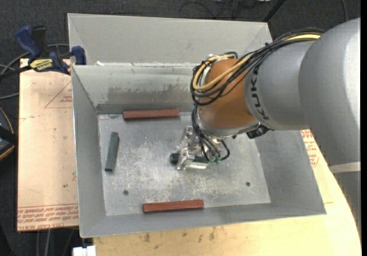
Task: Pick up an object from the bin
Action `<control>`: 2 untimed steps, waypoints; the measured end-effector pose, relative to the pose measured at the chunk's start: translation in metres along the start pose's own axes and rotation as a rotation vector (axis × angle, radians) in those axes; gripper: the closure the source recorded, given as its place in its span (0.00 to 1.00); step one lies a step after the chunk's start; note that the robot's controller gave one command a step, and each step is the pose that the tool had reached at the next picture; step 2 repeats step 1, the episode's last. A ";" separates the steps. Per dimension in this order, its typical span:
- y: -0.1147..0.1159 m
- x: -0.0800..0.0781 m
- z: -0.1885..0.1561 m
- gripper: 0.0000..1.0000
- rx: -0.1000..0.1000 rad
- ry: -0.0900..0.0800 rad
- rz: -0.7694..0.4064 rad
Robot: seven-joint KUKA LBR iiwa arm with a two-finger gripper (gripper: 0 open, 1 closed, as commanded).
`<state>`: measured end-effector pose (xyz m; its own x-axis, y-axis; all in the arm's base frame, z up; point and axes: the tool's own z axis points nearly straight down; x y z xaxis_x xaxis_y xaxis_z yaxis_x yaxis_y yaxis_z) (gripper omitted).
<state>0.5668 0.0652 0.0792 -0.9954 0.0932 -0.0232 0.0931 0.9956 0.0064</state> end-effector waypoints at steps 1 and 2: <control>0.012 0.003 -0.147 1.00 0.005 0.017 0.050; 0.012 0.003 -0.147 1.00 0.005 0.017 0.050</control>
Offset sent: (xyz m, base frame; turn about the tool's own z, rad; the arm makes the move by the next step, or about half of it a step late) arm 0.0000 0.0000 0.0000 0.0000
